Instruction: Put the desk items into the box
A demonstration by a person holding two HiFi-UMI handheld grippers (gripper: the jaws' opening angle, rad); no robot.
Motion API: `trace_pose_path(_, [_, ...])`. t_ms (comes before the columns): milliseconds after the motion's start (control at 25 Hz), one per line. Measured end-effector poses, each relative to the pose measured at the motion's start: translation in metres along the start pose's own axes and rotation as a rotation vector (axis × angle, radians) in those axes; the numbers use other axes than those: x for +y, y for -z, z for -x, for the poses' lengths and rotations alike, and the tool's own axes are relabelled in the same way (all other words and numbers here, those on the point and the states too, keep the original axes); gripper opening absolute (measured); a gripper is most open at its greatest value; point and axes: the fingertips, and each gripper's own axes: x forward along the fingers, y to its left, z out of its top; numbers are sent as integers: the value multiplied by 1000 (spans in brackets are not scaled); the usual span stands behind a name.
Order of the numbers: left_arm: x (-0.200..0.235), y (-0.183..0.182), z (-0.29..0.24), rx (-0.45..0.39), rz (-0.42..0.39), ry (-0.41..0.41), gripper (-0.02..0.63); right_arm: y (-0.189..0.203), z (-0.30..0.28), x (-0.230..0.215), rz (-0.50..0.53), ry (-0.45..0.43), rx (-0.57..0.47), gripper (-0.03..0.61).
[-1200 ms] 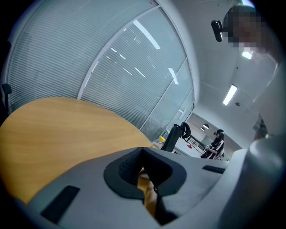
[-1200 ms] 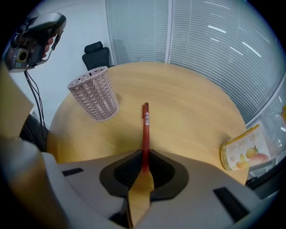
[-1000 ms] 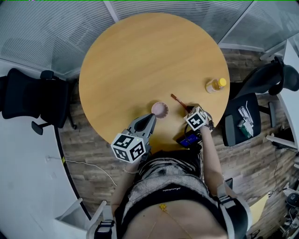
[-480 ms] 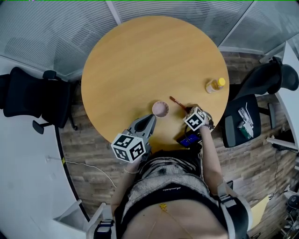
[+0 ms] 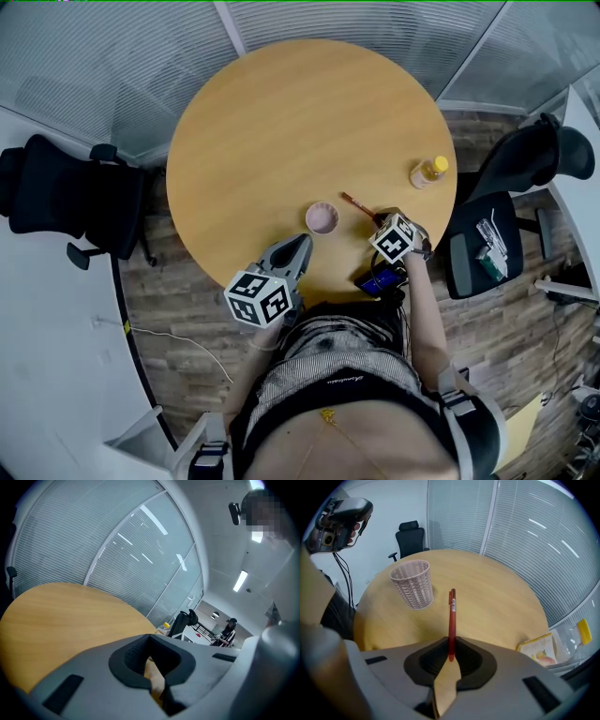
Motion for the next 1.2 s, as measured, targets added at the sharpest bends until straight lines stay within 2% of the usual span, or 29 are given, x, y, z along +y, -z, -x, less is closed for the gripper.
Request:
trace_pose_path(760, [5,4,11,-9,1,-5,2,-34,61,-2,16,51,-73,49])
trace_pose_path(1200, [7,4,13,-6,-1,-4,2,-64,102,-5,-11,75,-169,49])
